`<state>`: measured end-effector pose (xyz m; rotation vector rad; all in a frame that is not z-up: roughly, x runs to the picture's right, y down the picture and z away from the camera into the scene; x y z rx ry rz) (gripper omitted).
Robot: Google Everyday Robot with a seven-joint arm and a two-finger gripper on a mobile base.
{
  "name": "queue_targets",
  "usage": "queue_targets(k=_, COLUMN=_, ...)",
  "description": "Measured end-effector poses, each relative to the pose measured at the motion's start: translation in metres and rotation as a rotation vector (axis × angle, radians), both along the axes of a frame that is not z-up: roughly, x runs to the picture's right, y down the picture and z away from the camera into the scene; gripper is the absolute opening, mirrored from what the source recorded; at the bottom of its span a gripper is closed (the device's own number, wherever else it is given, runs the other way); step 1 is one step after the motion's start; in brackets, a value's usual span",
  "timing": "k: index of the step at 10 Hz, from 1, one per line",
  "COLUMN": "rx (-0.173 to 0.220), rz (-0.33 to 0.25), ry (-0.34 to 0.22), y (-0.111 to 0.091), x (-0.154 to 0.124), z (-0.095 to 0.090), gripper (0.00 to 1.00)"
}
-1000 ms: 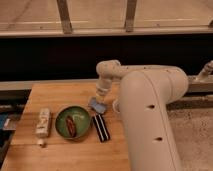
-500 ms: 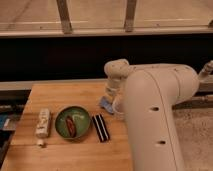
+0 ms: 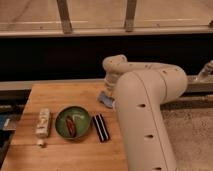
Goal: Wipe the white sponge on the table
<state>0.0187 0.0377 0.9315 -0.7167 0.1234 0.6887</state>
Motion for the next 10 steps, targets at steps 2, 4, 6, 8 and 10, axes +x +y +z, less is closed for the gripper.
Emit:
queue_targets(k=2, rx=0.008, rz=-0.044, ry=-0.073, y=0.002, x=-0.027, z=-0.011, gripper=0.00)
queue_targets(k=4, rx=0.005, rz=-0.089, ry=-0.140, y=0.016, x=-0.052, z=-0.030, gripper=0.00)
queue_targets(k=6, rx=0.002, rz=-0.114, ry=-0.175, y=0.028, x=-0.064, z=-0.048, gripper=0.00)
queue_targets(k=8, rx=-0.005, rz=-0.109, ry=-0.146, y=0.036, x=-0.049, z=-0.057, gripper=0.00)
queue_targets(k=10, rx=-0.009, rz=-0.094, ry=-0.092, y=0.038, x=-0.018, z=-0.060, gripper=0.00)
